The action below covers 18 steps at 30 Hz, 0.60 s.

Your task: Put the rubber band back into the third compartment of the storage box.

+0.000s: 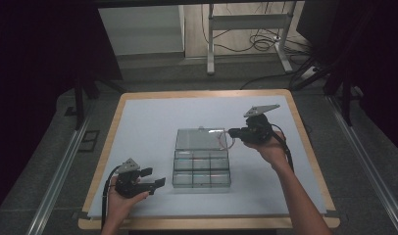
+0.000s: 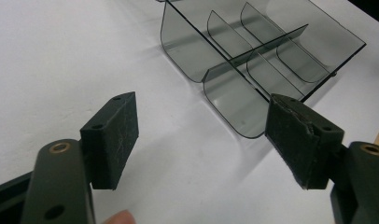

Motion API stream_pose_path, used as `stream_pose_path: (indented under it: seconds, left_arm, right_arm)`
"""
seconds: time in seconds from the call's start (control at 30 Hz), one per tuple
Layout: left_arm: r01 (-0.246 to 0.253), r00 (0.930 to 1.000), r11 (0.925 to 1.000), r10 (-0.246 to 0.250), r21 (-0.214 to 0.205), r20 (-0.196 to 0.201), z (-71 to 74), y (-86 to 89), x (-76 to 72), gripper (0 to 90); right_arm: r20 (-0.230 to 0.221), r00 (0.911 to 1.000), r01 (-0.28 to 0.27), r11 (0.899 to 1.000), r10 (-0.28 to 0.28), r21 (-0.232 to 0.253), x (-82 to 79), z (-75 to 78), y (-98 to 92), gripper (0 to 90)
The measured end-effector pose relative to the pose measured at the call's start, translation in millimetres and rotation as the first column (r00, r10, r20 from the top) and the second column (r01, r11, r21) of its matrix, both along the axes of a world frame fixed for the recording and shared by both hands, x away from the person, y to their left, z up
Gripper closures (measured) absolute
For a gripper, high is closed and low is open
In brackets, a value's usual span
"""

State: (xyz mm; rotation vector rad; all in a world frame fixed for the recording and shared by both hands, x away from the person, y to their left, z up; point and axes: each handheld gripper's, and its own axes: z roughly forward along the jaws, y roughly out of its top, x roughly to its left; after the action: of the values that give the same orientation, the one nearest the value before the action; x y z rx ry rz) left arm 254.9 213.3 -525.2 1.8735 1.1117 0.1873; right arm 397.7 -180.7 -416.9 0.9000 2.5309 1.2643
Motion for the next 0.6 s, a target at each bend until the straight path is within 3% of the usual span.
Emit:
stream_pose_path:
  seconds: [0.17, 0.6]
  left_arm:
    - [0.010, 0.9998, 0.9999, -0.010, -0.005, 0.017, 1.5, -0.7, -1.1, 25.9]
    - [0.002, 1.0000, 1.0000, -0.002, -0.004, 0.006, 0.5, -1.7, -0.7, 25.8]
  right_arm:
    - [-0.004, 0.9997, -0.025, 1.000, 0.025, -0.006, -2.9, -2.6, 5.0, 86.3]
    - [-0.029, 0.9976, -0.065, 0.997, 0.064, -0.032, -7.2, -15.5, 17.3, 86.3]
